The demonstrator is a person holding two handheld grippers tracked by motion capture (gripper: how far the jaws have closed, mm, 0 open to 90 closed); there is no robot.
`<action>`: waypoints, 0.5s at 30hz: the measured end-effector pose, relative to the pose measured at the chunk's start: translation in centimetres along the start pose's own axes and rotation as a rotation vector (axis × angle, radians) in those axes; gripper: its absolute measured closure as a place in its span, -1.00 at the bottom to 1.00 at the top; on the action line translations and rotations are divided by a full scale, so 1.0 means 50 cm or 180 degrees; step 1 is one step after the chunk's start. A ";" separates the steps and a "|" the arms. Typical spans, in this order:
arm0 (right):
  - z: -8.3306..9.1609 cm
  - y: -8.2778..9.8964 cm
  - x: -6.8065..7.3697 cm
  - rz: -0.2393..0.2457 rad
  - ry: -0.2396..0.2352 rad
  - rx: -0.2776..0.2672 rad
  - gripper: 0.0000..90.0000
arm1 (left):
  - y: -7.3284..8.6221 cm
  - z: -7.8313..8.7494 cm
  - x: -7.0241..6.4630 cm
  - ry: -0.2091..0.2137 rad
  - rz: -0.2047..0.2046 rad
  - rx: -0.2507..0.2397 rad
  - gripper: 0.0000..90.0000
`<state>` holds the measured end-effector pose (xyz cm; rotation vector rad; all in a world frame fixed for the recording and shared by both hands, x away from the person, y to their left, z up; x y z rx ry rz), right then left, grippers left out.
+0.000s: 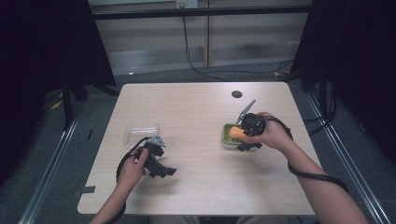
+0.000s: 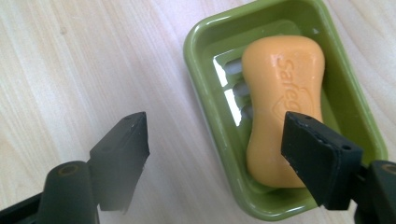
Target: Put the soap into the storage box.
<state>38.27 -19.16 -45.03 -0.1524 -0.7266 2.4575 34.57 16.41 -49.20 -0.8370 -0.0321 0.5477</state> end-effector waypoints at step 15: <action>0.007 0.028 0.031 0.0024 0.0009 -0.0016 -0.55 | 0.001 0.000 0.001 -0.0006 -0.0032 0.0044 -0.92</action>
Point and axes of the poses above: each handheld gripper's, and its own axes: z roughly backward along the jaws, y roughly out of its underside, x roughly to its left, the point moved 2 cm from there along -z, roughly forward along the jaws, and after that the axes turned 11 degrees about -x, right-handed, at the moved point
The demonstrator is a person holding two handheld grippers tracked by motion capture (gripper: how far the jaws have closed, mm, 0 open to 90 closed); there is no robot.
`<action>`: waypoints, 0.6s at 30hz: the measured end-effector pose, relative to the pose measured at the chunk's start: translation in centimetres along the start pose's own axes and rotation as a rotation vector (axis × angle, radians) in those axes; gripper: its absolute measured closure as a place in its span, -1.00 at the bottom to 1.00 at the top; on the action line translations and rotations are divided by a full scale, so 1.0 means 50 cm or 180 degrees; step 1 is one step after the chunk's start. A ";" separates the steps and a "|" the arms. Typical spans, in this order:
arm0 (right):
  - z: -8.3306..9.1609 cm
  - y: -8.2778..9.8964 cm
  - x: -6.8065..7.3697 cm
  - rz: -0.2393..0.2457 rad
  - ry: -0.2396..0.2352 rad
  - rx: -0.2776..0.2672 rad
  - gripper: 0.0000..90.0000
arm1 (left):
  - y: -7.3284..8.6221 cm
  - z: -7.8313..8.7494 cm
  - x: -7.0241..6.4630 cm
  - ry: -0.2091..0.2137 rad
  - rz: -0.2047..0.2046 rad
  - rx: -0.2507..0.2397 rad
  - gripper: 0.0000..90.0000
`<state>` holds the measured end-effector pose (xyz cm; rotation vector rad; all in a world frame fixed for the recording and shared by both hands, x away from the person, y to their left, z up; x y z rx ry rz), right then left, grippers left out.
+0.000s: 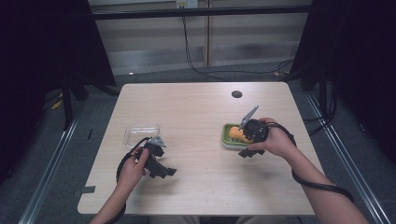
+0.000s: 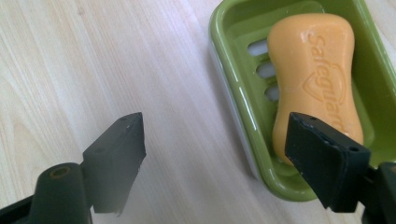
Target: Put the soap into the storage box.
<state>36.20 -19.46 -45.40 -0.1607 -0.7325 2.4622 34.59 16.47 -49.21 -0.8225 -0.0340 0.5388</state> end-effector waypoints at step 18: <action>0.007 0.024 0.036 0.0014 -0.0051 -0.0033 -0.58 | -0.001 0.000 -0.001 0.0012 -0.0012 -0.0001 -0.92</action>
Point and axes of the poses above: each handheld gripper's, and its own axes: z roughly backward along the jaws, y roughly out of its underside, x roughly to its left, the point moved 2 cm from there along -z, roughly forward along the jaws, and after that the axes turned 11 degrees about -x, right-handed, at the moved point
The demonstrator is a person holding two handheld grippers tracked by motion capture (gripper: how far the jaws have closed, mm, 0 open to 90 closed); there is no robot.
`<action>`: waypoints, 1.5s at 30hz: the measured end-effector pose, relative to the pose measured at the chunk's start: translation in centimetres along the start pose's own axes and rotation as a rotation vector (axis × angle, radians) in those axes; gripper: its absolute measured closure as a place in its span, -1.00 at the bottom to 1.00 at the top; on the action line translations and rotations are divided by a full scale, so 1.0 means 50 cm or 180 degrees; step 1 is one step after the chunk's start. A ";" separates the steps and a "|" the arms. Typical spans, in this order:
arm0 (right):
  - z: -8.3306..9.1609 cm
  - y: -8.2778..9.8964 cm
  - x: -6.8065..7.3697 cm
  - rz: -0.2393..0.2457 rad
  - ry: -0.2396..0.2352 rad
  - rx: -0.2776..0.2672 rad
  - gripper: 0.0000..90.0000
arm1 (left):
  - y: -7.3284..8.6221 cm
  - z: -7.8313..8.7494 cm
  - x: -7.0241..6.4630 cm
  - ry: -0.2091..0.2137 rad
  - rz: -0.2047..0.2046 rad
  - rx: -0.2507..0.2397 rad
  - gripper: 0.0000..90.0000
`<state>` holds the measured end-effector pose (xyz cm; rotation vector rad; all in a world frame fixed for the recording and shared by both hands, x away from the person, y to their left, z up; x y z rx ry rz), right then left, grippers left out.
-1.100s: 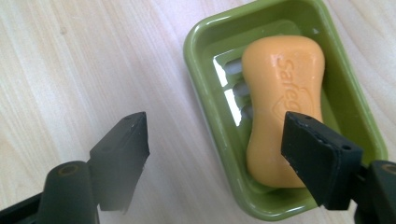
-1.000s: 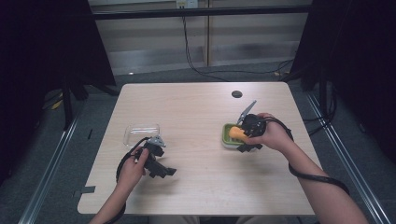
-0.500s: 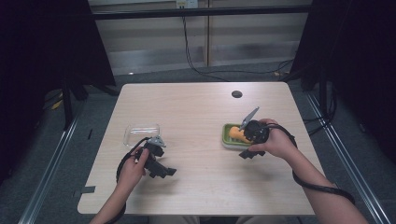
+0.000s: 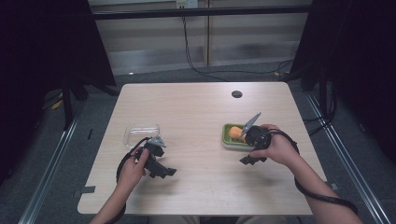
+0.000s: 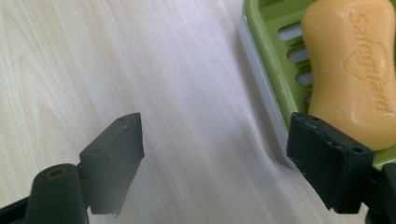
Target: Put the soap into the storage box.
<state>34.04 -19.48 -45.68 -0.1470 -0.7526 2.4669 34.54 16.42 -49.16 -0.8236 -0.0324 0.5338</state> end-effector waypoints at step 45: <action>-0.013 0.054 0.046 -0.0108 -0.0022 -0.0460 -0.57 | -0.003 -0.008 -0.004 -0.0023 0.0008 -0.0060 -0.92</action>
Point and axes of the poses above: each handheld gripper's, and its own axes: z roughly backward along the jaws, y roughly out of its underside, x roughly to its left, the point moved 2 cm from there along -z, roughly forward along the jaws, and after that the axes turned 11 degrees about -x, right-handed, at the moved point
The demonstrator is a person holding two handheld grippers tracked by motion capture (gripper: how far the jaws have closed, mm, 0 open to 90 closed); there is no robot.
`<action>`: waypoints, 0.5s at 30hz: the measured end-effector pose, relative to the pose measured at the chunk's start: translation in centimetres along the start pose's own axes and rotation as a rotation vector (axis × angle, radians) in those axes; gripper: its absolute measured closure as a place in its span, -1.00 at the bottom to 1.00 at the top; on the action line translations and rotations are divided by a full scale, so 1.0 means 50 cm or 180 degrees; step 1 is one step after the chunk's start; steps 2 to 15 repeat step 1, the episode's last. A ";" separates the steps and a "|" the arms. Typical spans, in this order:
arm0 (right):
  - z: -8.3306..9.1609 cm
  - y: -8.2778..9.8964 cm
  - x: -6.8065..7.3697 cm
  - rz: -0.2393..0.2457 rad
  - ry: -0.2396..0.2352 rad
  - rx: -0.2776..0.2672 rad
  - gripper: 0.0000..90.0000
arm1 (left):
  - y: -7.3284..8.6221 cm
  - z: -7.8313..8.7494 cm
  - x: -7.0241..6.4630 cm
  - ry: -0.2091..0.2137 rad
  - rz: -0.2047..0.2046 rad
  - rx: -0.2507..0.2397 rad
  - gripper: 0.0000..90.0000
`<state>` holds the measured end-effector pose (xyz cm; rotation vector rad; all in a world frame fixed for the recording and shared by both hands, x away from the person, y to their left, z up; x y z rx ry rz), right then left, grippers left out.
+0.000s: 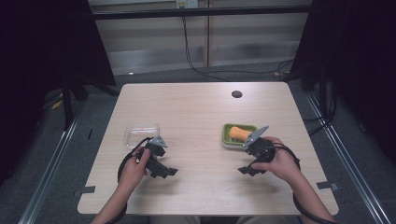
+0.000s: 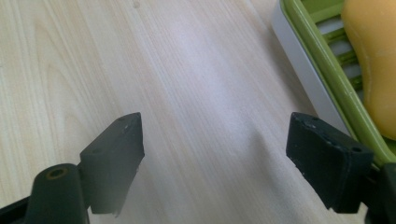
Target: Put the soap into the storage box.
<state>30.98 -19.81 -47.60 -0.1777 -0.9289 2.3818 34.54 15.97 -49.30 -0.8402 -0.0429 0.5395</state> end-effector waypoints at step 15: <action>0.000 0.000 0.000 0.0000 0.0000 0.0000 -0.57 | 0.000 0.000 0.000 0.0000 0.0000 0.0000 -0.92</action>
Point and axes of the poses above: each handheld gripper's, and its own axes: z roughly backward along the jaws, y roughly out of its underside, x roughly to its left, the point moved 2 cm from there along -z, roughly forward along the jaws, and after that the axes turned 11 degrees about -x, right-handed, at the moved point
